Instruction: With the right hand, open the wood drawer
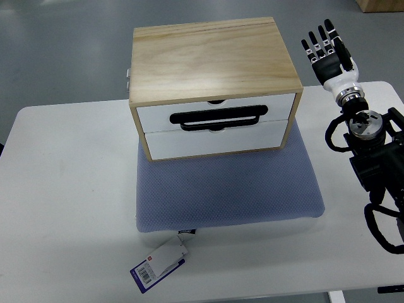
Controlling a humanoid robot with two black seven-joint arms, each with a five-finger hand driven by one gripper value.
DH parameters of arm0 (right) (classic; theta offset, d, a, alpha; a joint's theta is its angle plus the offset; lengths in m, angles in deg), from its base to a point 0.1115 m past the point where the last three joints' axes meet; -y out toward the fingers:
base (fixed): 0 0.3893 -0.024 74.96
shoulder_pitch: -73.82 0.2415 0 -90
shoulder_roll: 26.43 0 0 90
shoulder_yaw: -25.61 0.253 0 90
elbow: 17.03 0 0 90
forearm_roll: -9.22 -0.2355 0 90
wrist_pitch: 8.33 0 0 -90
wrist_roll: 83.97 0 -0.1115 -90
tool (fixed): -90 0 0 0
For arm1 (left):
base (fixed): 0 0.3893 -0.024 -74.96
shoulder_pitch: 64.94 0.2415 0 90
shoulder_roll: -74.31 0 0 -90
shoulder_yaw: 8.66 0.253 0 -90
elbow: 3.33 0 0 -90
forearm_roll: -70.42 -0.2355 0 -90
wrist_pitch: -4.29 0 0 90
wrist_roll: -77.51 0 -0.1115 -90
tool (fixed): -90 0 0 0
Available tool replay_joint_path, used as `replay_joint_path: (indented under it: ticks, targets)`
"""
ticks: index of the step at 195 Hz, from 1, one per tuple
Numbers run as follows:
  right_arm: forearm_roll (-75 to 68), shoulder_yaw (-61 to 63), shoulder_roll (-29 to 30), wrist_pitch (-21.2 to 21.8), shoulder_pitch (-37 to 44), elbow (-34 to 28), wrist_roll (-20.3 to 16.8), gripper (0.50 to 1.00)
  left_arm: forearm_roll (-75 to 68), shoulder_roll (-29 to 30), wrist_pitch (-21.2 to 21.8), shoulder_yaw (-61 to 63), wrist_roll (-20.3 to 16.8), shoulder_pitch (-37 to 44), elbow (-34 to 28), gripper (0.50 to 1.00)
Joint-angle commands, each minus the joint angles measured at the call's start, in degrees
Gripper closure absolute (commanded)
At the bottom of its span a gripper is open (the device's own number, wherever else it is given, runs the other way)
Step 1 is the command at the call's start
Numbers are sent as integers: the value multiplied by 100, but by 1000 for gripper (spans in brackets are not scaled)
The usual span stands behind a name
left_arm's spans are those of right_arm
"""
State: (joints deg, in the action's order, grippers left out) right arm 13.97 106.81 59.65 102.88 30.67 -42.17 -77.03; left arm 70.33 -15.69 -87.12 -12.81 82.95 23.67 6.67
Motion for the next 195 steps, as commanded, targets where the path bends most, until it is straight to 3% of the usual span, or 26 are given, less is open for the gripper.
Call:
replay_joint_path:
  ticks: [1, 68, 96, 149, 150, 156, 195]
  targets:
    - [0, 1, -12, 5, 0, -1, 0, 554, 0, 0, -26, -16, 1, -2, -15, 500]
    - [8, -34, -65, -4, 70, -9, -9, 554, 0, 0, -27, -34, 1, -2, -15, 500]
    - [79, -491, -452, -56, 439, -53, -70, 554, -9, 0, -27, 2, 1, -2, 37, 500]
    - [123, -2319, -1357, -65, 1467, -89, -220, 554, -35, 0, -44, 10, 1, -2, 99, 500]
    - [123, -2894, -1548, -39, 1842, -106, -368, 554, -26, 0, -35, 10, 1, -2, 142, 500]
    - [123, -3259, -1673, -13, 2108, -141, -457, 554, -26, 0, -44, 10, 1, -2, 160, 500]
    - [386, -5702, -2104, 224, 3699, -686, -712, 554, -35, 0, -44, 19, 1, -28, 178, 500]
